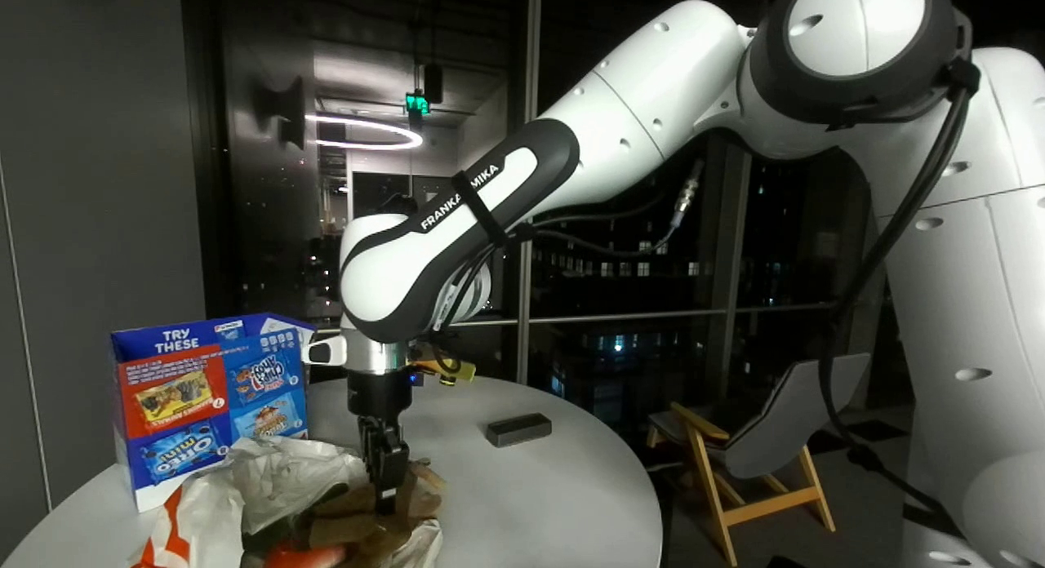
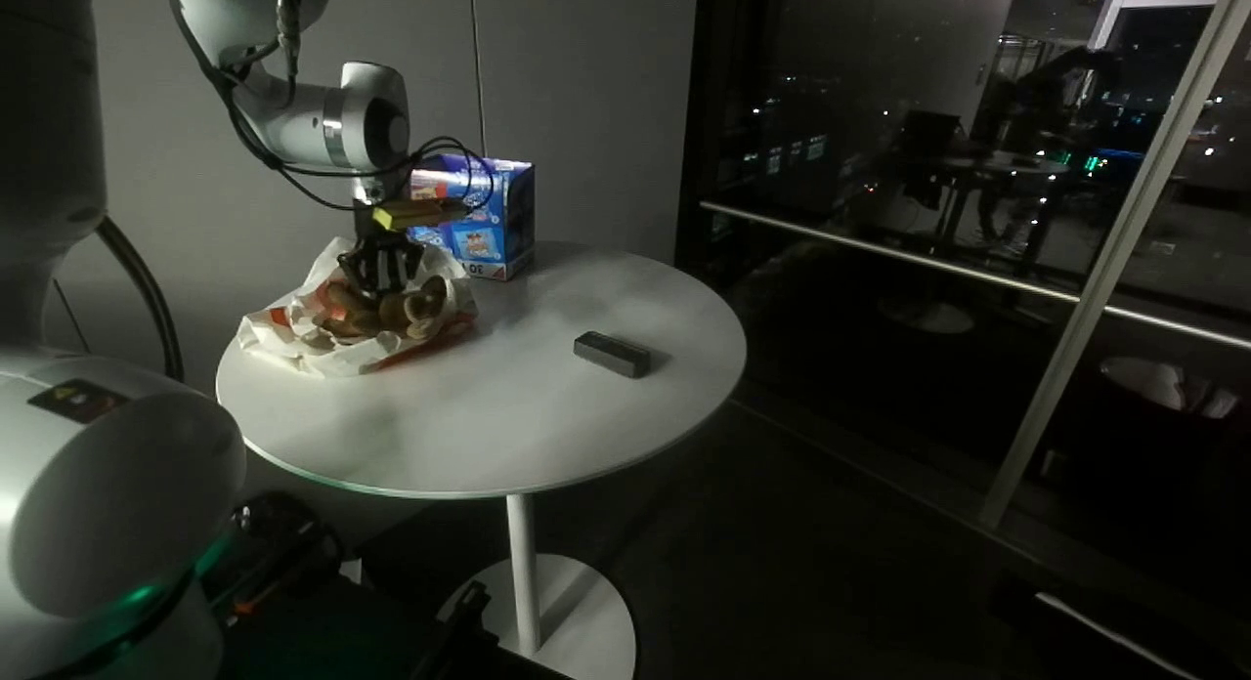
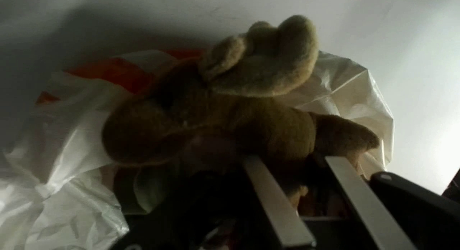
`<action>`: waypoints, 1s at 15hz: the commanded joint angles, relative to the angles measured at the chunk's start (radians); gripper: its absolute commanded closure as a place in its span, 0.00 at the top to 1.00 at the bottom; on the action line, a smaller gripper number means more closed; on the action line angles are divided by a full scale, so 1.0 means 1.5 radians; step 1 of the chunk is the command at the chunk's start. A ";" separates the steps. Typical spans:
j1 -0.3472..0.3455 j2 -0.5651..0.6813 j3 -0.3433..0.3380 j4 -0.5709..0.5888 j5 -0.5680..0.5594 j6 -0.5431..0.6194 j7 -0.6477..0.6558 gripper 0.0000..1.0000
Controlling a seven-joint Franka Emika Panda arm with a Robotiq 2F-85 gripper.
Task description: Put the horse and the grey thing into the carrier bag and move it to the right
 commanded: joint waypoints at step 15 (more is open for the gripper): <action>-0.055 -0.083 -0.151 0.026 -0.201 0.111 0.377 1.00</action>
